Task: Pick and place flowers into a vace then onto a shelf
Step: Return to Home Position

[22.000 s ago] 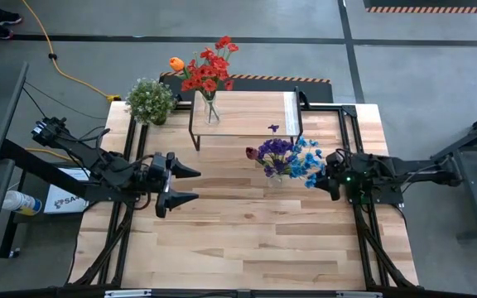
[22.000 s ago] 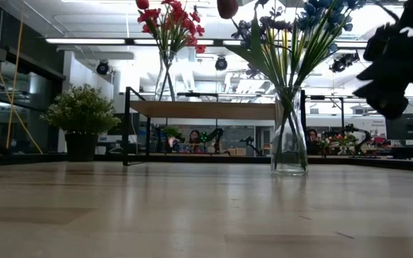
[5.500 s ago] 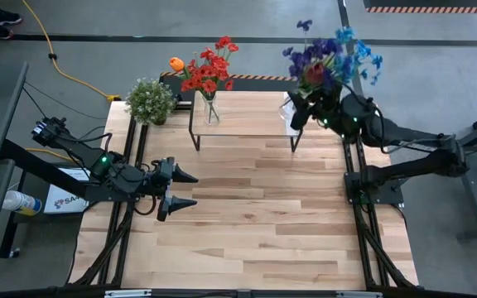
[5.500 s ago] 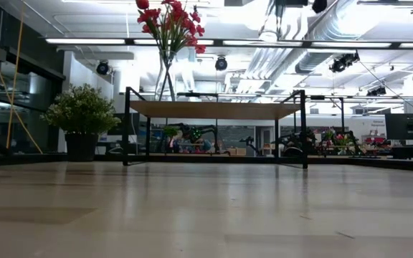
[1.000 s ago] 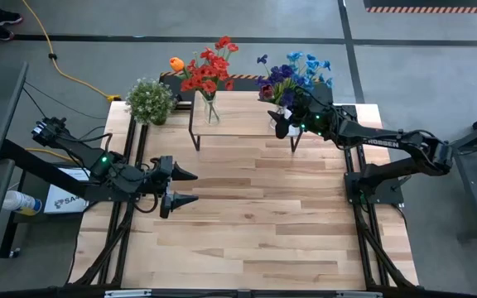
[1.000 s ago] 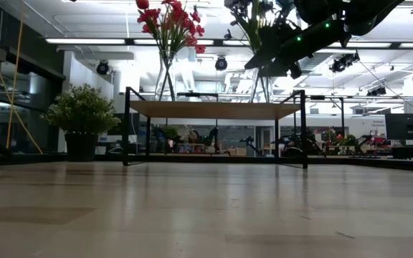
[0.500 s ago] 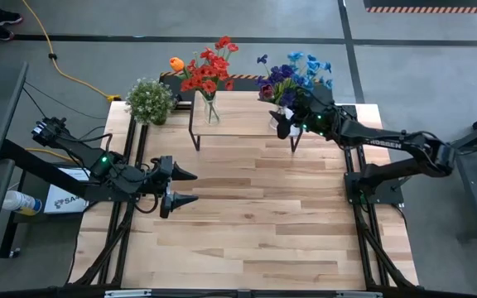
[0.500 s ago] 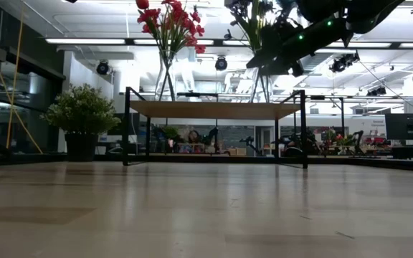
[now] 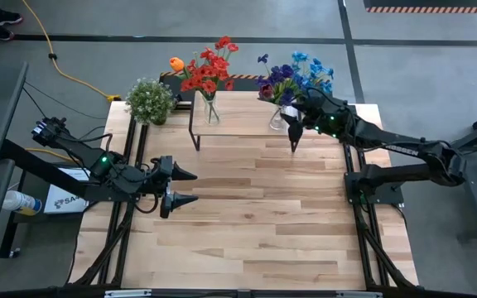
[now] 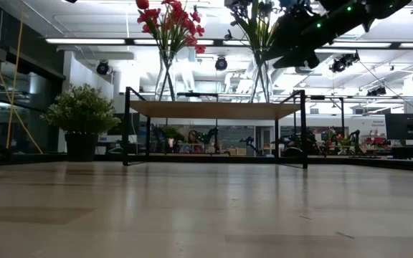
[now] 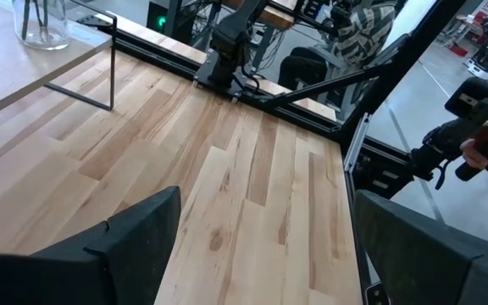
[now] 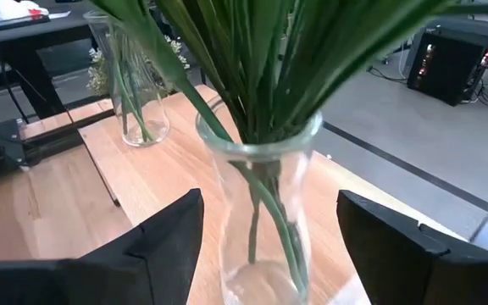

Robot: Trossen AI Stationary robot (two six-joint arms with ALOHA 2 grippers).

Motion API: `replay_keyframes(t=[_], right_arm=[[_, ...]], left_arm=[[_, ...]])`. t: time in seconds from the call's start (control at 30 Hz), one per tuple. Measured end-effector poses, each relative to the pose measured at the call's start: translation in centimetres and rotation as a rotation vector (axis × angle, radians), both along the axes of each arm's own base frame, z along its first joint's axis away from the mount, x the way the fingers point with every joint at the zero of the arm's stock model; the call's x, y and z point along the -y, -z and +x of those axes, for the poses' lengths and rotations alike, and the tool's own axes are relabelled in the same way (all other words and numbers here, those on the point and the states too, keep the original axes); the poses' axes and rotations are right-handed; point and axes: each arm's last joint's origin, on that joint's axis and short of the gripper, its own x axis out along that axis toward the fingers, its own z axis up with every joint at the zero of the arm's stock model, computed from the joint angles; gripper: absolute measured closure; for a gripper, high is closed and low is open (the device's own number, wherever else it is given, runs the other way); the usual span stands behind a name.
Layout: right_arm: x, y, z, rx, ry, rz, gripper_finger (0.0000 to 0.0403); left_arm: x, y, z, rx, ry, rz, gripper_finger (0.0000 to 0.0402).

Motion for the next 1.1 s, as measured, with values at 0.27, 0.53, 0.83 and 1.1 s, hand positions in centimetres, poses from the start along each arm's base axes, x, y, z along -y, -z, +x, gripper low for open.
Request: replay_keyframes(t=[0.27,0.53,0.83,1.1], right_arm=[[-1.0,-1.1,-1.5,0.017,-0.01,-0.002,0.0143],[-2.7,-1.9,-3.2,0.016,-0.096,0.021,0.0143],[-5.0,-3.2,-6.5,0.056,-0.128,0.032,0.0144],[-6.3,-4.1,-9.4,0.133,-0.121,0.047,0.016]], left_arm=[[0.0,0.0,0.0,-0.005,0.0,0.002,0.0021],[0.0,0.2,-0.1,-0.018,0.001,0.01,0.0021],[0.0,0.2,-0.1,-0.023,0.001,0.013,0.0021],[-0.2,0.1,-0.4,-0.019,0.004,0.009,0.0021]])
